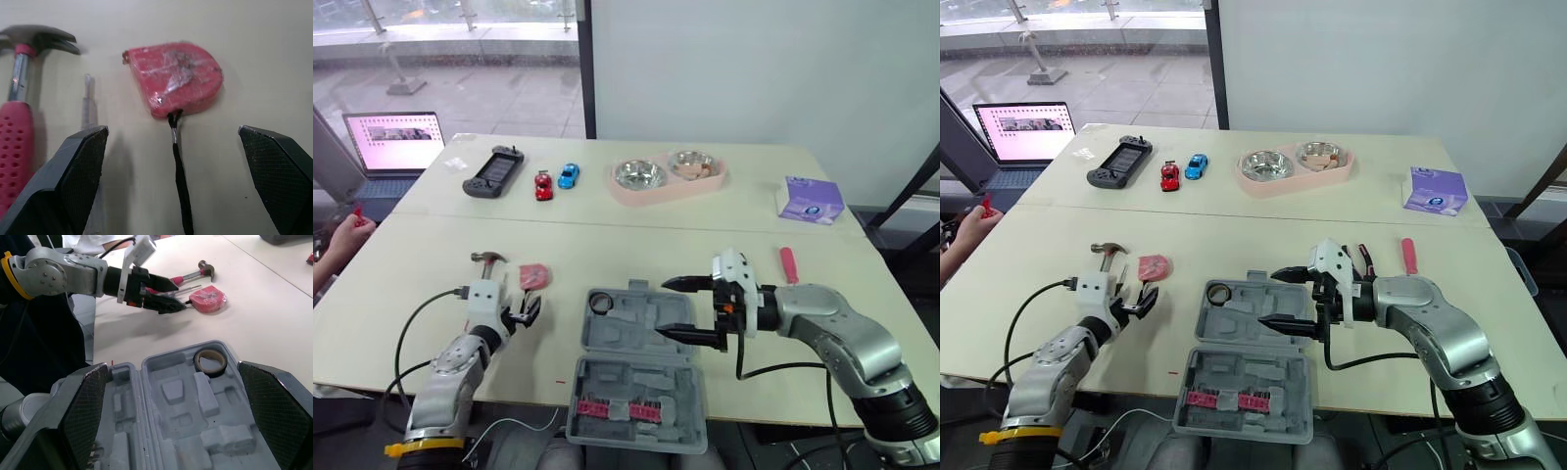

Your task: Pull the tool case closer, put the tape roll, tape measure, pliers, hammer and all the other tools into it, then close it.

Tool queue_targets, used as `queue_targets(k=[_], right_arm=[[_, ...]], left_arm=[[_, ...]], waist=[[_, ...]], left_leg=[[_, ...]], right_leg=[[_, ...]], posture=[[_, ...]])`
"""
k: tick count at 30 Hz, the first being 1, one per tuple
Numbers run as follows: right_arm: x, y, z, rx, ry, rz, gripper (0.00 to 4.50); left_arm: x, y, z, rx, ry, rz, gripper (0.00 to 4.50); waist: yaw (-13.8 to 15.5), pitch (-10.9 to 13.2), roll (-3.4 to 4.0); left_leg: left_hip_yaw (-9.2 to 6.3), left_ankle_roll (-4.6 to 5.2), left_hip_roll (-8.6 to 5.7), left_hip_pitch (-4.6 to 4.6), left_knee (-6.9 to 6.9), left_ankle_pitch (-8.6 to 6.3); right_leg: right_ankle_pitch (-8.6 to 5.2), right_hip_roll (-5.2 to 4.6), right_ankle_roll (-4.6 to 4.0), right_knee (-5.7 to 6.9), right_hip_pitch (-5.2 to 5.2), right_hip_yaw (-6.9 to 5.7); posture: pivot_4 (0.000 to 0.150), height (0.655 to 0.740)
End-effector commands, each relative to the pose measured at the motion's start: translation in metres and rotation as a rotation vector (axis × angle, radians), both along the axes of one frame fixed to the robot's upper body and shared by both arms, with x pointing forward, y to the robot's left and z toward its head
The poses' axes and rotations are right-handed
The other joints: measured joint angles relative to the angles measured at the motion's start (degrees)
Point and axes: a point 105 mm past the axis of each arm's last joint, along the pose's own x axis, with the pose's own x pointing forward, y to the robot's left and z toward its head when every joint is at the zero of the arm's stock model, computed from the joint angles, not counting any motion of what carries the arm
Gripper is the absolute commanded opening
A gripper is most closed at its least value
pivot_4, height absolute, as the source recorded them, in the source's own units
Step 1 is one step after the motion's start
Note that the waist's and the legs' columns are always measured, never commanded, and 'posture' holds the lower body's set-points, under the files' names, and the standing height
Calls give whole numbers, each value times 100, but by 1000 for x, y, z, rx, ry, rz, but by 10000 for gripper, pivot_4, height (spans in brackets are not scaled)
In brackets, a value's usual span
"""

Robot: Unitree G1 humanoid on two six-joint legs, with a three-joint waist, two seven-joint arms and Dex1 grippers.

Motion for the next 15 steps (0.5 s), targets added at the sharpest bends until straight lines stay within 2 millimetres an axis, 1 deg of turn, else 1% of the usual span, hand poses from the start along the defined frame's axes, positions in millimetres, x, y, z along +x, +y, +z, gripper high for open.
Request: queue_targets(k=[1, 5, 11, 14, 15], right_arm=[[-2, 4, 12, 26, -37, 15, 44487], [-2, 4, 12, 28, -37, 8, 44487], [-3, 6, 13, 28, -39, 2, 44487], [-2, 6, 14, 29, -43, -5, 45000], [-2, 6, 14, 28, -44, -8, 45000]], left_arm=[[5, -5, -6, 18, 18, 4, 45000], [10, -7, -9, 12, 42, 22, 45000], [11, -11, -18, -4, 93, 32, 45000], [10, -10, -21, -16, 102, 38, 36341], [10, -10, -22, -18, 105, 38, 31527]], waist=[[-4, -1, 1], [-7, -1, 1], [1, -2, 4], [-3, -3, 5], [-4, -3, 5]], left_leg=[[0, 0, 0, 1, 0, 0], [0, -1, 0, 2, 0, 1], [0, -2, 0, 3, 0, 1], [0, -2, 0, 5, 0, 2], [0, -2, 0, 5, 0, 2]], right_leg=[[0, 0, 2, 0, 1, 0], [1, 0, 4, 2, 0, 0], [-1, -1, 9, 2, 4, 0], [-1, -1, 9, 1, 6, 0], [-2, -1, 10, 1, 6, 0]], posture=[[1500, 7400], [1500, 7400], [1500, 7400], [1500, 7400], [1500, 7400]])
